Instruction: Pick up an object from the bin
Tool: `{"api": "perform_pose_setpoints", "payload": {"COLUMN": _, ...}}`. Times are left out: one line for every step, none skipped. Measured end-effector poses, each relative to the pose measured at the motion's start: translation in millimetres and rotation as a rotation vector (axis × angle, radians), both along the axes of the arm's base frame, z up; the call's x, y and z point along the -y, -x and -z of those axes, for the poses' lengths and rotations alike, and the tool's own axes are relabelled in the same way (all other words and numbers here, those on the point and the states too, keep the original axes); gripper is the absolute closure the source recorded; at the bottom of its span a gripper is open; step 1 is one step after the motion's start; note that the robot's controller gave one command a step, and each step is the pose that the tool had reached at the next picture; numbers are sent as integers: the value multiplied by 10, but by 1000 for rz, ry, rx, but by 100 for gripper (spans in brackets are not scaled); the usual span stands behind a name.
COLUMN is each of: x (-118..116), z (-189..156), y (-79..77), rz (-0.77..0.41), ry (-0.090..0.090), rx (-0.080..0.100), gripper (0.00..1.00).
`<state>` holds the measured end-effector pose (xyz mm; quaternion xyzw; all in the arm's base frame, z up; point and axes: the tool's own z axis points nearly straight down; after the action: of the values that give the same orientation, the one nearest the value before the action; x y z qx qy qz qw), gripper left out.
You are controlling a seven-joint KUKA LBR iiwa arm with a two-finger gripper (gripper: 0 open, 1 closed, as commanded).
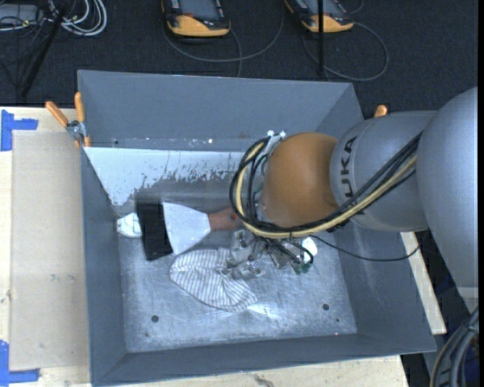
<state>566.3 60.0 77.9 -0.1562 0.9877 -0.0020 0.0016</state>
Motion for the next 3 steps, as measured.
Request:
{"api": "perform_pose_setpoints", "payload": {"x": 9, "z": -5, "y": -10, "rz": -2, "ry": -1, "rx": -4, "gripper": 100}}
{"api": "perform_pose_setpoints", "payload": {"x": -14, "z": -269, "y": 60, "rz": -7, "ry": -3, "rx": -12, "gripper": 100}}
{"api": "perform_pose_setpoints", "payload": {"x": 4, "z": -644, "y": 52, "rz": -14, "ry": -4, "rx": -3, "gripper": 100}}
